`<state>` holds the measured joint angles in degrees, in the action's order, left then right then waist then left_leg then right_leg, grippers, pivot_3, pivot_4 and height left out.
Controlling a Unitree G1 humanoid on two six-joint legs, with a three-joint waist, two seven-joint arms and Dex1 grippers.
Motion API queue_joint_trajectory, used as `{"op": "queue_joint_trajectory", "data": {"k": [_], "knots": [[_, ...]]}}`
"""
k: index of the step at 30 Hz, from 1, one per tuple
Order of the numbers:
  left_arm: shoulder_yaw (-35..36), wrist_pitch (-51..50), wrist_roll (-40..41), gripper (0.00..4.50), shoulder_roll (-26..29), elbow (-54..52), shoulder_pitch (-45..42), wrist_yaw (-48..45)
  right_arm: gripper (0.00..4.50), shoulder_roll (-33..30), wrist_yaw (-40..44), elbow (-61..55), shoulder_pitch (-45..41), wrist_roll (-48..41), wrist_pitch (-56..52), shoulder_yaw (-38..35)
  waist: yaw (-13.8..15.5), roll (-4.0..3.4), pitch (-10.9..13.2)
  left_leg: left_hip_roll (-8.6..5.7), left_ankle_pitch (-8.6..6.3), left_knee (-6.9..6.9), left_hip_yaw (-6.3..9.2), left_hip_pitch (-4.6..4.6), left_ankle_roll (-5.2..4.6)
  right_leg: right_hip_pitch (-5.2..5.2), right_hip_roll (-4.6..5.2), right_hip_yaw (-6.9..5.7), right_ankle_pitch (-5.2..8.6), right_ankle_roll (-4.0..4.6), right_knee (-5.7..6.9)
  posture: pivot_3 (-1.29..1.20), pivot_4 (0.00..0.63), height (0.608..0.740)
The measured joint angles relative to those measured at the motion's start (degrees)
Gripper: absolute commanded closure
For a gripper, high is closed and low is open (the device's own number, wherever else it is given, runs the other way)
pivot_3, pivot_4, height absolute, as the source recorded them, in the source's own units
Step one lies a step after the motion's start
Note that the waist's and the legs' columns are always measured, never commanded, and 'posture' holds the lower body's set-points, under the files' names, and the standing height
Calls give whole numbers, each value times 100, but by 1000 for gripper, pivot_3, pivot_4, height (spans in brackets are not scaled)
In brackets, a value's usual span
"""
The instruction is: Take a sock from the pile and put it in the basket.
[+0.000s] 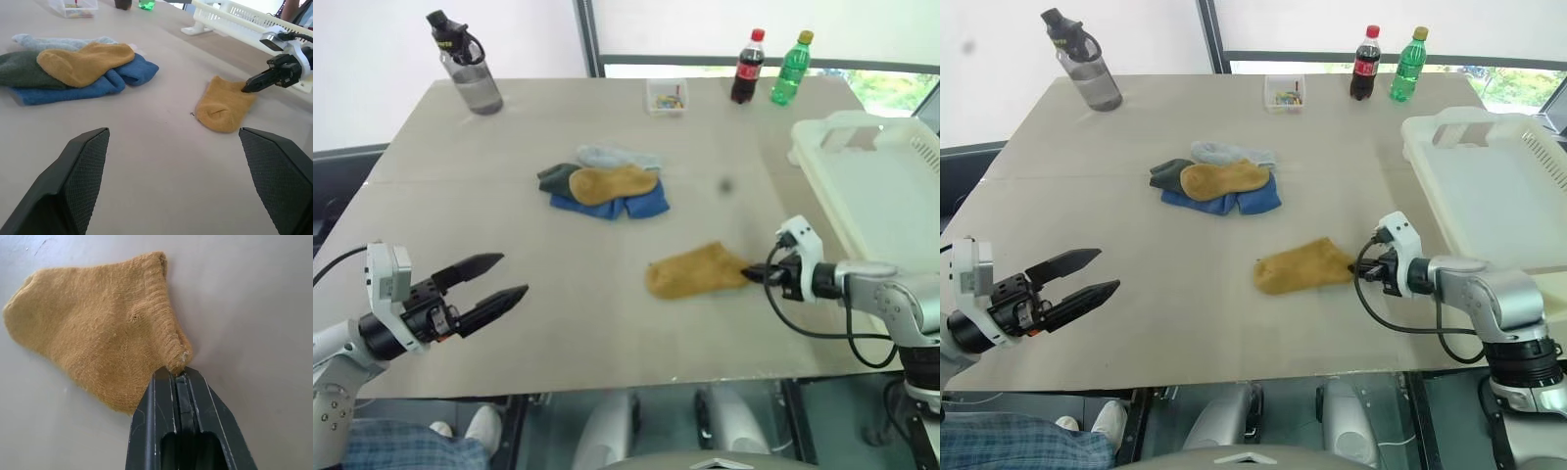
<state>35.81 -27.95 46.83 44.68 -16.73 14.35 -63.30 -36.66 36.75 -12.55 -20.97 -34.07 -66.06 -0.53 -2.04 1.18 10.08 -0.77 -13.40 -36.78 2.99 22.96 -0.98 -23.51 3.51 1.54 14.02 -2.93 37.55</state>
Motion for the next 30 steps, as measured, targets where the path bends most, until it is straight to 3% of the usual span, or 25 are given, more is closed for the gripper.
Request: {"op": "queue_joint_trajectory", "data": {"k": [10, 13, 15, 16, 19, 20, 21, 30], "knots": [[0, 0, -12, 0, 0, 0, -1, -1, 4489, 2, 17, -255, 51, -59, -240, 76, -1, 0, 0, 0, 0, 0, 1, 1, 0, 0, 4, 0, 0, 1, 0, 0, 150, 740], [0, 0, -12, 0, 0, 3, -3, -2, 3682, 18, 21, -328, 80, -64, -228, 81, 2, 0, 0, 0, 0, 0, 2, 1, 0, -1, 3, -1, 0, 1, 0, 0, 150, 740], [-9, 0, -13, 0, 0, 12, -24, -6, 2704, 18, 53, -424, 134, -76, -191, 82, 3, 0, 0, 0, 0, 1, 2, 1, 0, 0, 4, -1, 0, 0, 0, 0, 150, 740], [-14, 0, -14, 0, 0, 15, -31, -8, 2553, 16, 83, -471, 157, -98, -174, 82, 3, 0, 0, 0, 0, 0, 1, 0, 0, 0, 4, -1, 0, 0, 0, 0, 150, 740], [-34, 0, -18, 0, 0, 21, -56, -12, 895, -103, 213, -583, 232, -158, -89, 82, 10, 0, 0, -1, 0, -3, 0, 0, 0, 1, 5, -1, 0, 0, 2, 0, 150, 740], [-34, 0, -19, 0, 0, 22, -58, -13, 732, -167, 263, -635, 271, -181, -72, 69, 14, 0, 0, -1, 0, -4, 1, 0, 0, 1, 6, -1, 0, 0, 2, 0, 150, 740], [-34, 0, -24, 0, 0, 22, -55, -13, 179, -313, 328, -709, 364, -221, -33, 39, 39, 1, 0, -2, 0, -4, 1, 1, 0, 1, 6, -2, 0, 0, 1, 0, 150, 740], [-44, 0, -58, 0, -2, 54, -69, -10, 52, -1014, 728, -1025, 956, -262, 604, -577, 135, 0, 3, -2, 0, -4, 0, 6, 0, -1, 6, -4, 1, -1, -2, 0, 150, 740]]}}
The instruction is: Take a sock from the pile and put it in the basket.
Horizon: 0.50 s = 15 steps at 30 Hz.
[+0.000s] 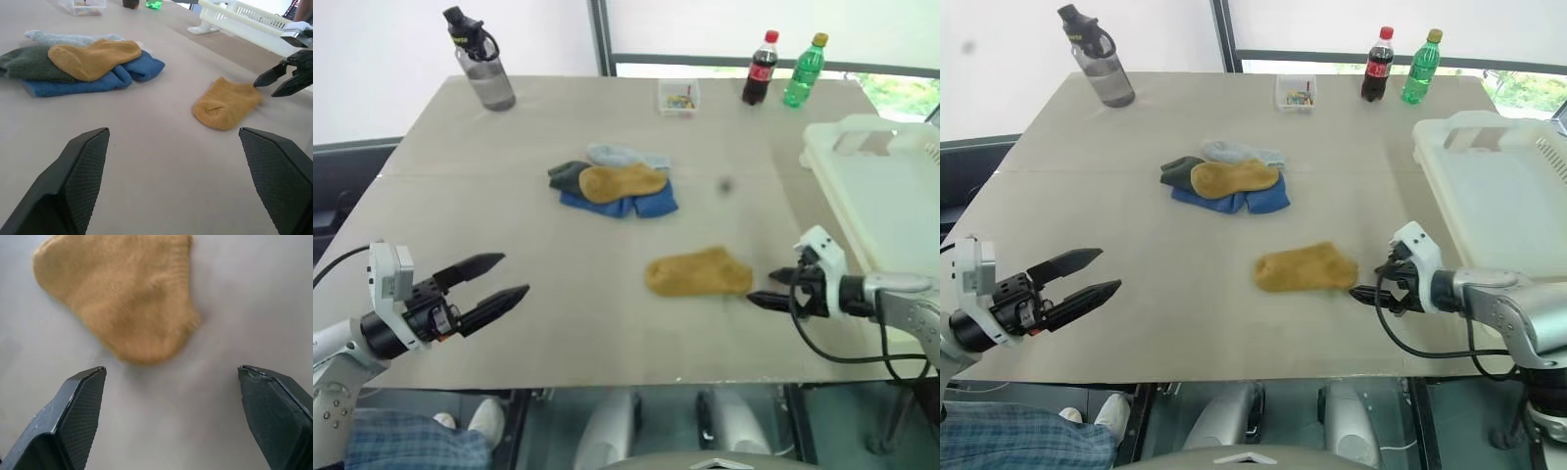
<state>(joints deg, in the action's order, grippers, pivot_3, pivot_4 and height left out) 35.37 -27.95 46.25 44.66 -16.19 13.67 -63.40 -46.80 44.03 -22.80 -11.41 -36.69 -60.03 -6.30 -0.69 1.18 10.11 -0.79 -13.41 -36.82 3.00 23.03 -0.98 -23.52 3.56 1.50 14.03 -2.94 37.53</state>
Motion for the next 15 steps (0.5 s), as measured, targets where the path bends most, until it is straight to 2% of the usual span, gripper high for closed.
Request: {"op": "queue_joint_trajectory", "data": {"k": [1, 3, 6, 9, 11, 15], "knots": [[-57, 8, -22, 0, -1, 9, -148, 58, 52, 44, 62, -244, 21, 50, 557, -130, -14, 0, 0, 1, 0, 0, -1, -1, 0, 0, -1, 1, 0, -1, 1, 0, 150, 740], [-223, 68, -187, 0, -30, 78, -344, 197, 52, 205, 64, -316, 117, 123, 869, -189, -3, -1, -1, 2, 0, 2, 0, -6, 0, 2, -6, 0, 1, -2, 2, 0, 150, 740], [-1228, 143, -916, 0, -462, 611, -1471, 1009, 52, 895, 92, -770, 149, 227, 2020, -80, 70, -8, 5, 0, 0, -24, 16, 2, 0, 10, -16, -11, -1, -4, 18, 0, 150, 740], [-1662, 208, -1364, 0, -648, 1030, -2022, 1416, 52, 893, 114, -823, 116, 242, 2251, -126, 76, 2, 2, -5, 0, -32, 21, 0, 0, 18, -14, -14, -3, -5, 14, 0, 150, 740], [-2327, 313, -2222, 0, -840, 1716, -2825, 2135, 52, 894, 142, -825, 114, 240, 2352, -136, 82, 10, 5, -8, 0, -35, 27, 0, 0, 22, -14, -20, -4, -6, 14, 0, 150, 740], [-2781, 795, -2694, 0, -1470, 2568, -3685, 2395, 52, 859, 146, -810, 153, 302, 2458, -126, 90, 11, 6, -9, 0, -35, 31, 4, 0, 19, -11, -26, -5, -5, 16, 0, 150, 740]]}}
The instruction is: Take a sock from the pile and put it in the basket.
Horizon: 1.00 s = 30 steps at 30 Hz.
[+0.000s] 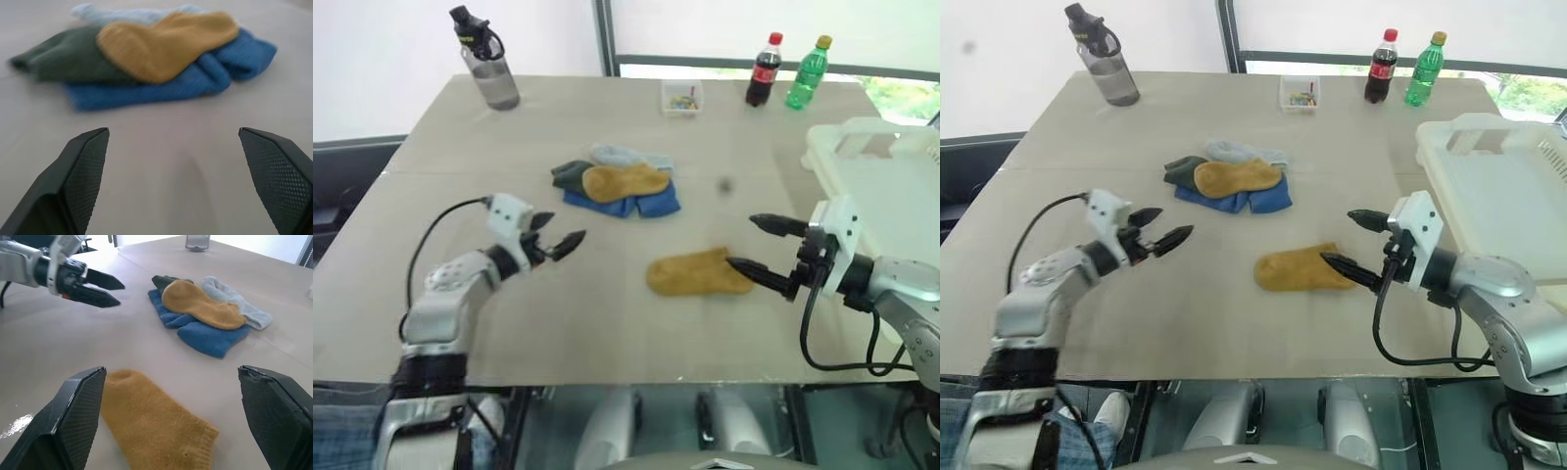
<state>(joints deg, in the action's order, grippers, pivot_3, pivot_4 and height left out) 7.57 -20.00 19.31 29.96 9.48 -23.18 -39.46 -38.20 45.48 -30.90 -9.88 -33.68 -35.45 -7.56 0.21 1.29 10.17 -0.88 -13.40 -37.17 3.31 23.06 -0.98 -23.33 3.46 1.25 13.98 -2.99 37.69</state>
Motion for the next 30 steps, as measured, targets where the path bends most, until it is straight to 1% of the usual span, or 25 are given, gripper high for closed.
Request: {"op": "queue_joint_trajectory", "data": {"k": [1, 3, 5, 6, 10, 15, 18, 24, 30], "knots": [[-144, 218, -127, 0, -166, 285, -285, 80, 52, -1, -10, -1, -2, 18, 17, 6, 8, 1, 0, 0, 0, -2, 4, 2, 0, -1, -1, -4, 0, 0, 0, 0, 150, 740], [-264, 513, -330, 0, -313, 728, -630, 189, 52, 0, -63, -2, 0, 38, 35, 9, -26, 1, 0, -1, 0, -1, 0, 1, 0, -1, 0, -1, 0, 0, 2, 0, 150, 740], [-305, 705, -450, 0, -434, 1091, -846, 265, 52, 3, -104, -3, 1, 46, 38, 9, -49, 1, 0, -2, 0, 0, 1, 1, 0, -2, 0, -1, 0, 0, 2, 0, 150, 740], [-302, 814, -464, 0, -599, 1428, -1045, 348, 52, 3, -120, -4, 1, 48, 39, 13, -46, 1, 1, -5, 0, -1, 3, 2, 0, -1, 1, -3, 0, 0, 3, 0, 150, 740], [-261, 862, -464, 0, -938, 2177, -1512, 704, 52, 6, -190, -12, 2, 54, 47, 35, -54, 2, 1, -9, 0, -6, 9, 8, 0, -2, 3, -9, -1, -2, 4, 0, 150, 740], [-58, 862, -464, 0, -1125, 2728, -1924, 1254, 52, 7, -290, -20, 9, 67, 48, 36, -68, 2, 1, -18, 0, -8, 13, 7, -1, -2, 3, -11, -1, -2, 13, 0, 150, 740], [172, 727, -290, 0, -1196, 2629, -1951, 1373, 52, 7, -336, -35, 62, 73, 49, 35, -80, 3, 2, -22, 0, -9, 16, 8, 0, -2, 5, -11, -1, -2, 14, 0, 150, 740], [383, 391, -118, 0, -1136, 1825, -1847, 1512, 52, 8, -352, -39, 93, 87, 50, 42, -80, 3, 2, -23, 1, -9, 19, 8, 0, -3, 12, -12, -1, -2, 17, 0, 150, 740], [336, 257, -332, 0, -1091, 1900, -1695, 1790, 52, 20, -341, -35, 85, 95, 59, 65, -77, 3, 2, -35, 1, -11, 21, 7, 0, -2, 11, -15, -1, -3, 19, 0, 150, 740]]}}
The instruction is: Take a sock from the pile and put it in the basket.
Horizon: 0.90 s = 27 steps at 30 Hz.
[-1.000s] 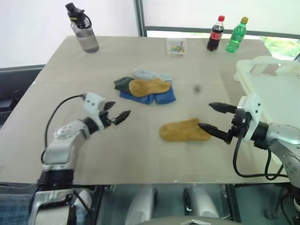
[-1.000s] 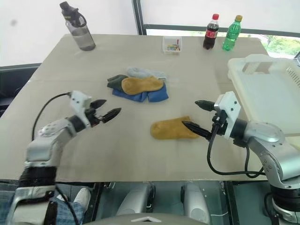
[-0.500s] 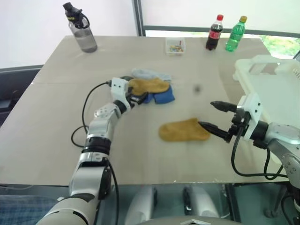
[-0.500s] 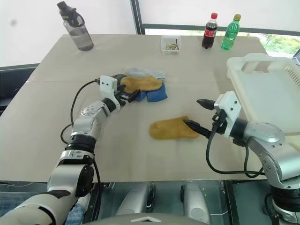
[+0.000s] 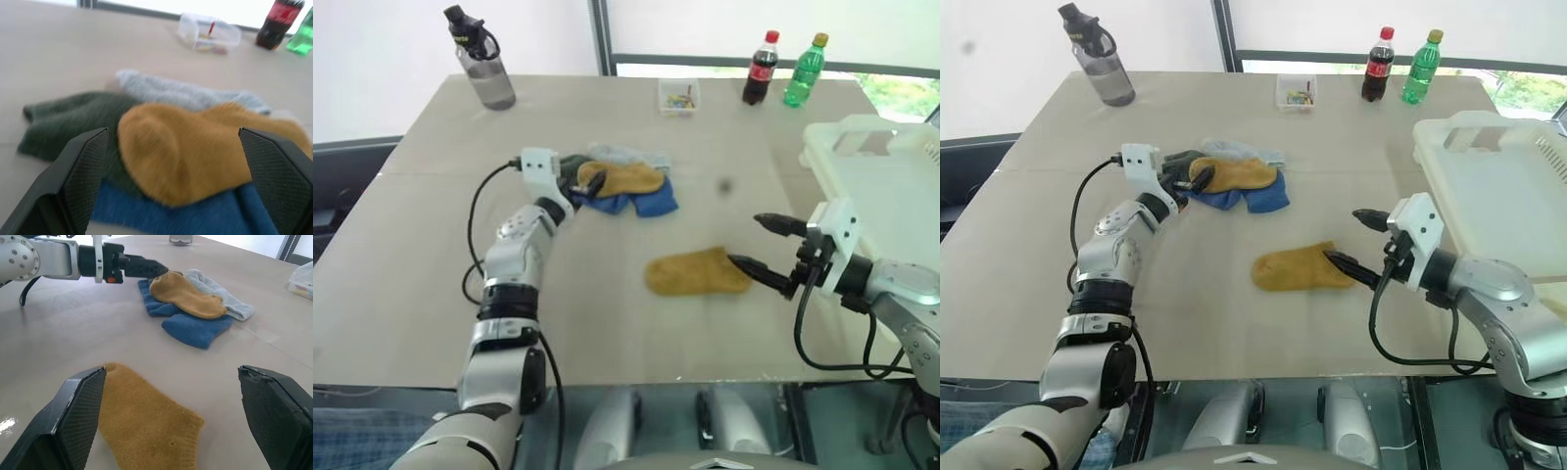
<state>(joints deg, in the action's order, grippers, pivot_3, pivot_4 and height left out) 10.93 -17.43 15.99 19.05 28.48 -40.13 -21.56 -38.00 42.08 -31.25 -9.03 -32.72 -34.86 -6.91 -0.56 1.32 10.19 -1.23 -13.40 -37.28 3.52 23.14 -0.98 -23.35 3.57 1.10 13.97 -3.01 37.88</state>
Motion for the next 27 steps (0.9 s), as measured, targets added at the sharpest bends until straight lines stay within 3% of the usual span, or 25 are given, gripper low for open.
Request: {"op": "queue_joint_trajectory", "data": {"k": [8, 18, 26, 27], "knots": [[-97, 263, -290, 0, -135, 777, -215, 46, 52, 1, 3, 4, -2, -2, 9, 18, 11, 0, 0, -6, 0, -2, 2, 2, 0, 0, 1, -2, 0, 0, -1, 0, 150, 740], [-94, 536, -335, 4455, -176, 903, -271, -102, 0, 0, -76, -59, 146, -8, 7, 15, 7, 0, 0, -6, 0, -2, 2, 2, 0, 0, 2, -2, 0, -1, 1, 0, 150, 740], [-53, 470, -220, 4455, -169, 328, 69, -264, 0, -1, -123, -134, 204, -12, 7, 9, -4, 0, 0, 0, 0, -3, 2, 2, 0, 0, 3, -1, -1, -1, 2, 0, 150, 740], [-25, 428, -192, 3846, -169, 232, 106, -299, 0, -2, -123, -134, 205, -11, 7, 9, -3, 0, 0, 1, 0, -3, 2, 2, 0, 0, 3, -1, -1, -1, 3, 0, 150, 740]]}}
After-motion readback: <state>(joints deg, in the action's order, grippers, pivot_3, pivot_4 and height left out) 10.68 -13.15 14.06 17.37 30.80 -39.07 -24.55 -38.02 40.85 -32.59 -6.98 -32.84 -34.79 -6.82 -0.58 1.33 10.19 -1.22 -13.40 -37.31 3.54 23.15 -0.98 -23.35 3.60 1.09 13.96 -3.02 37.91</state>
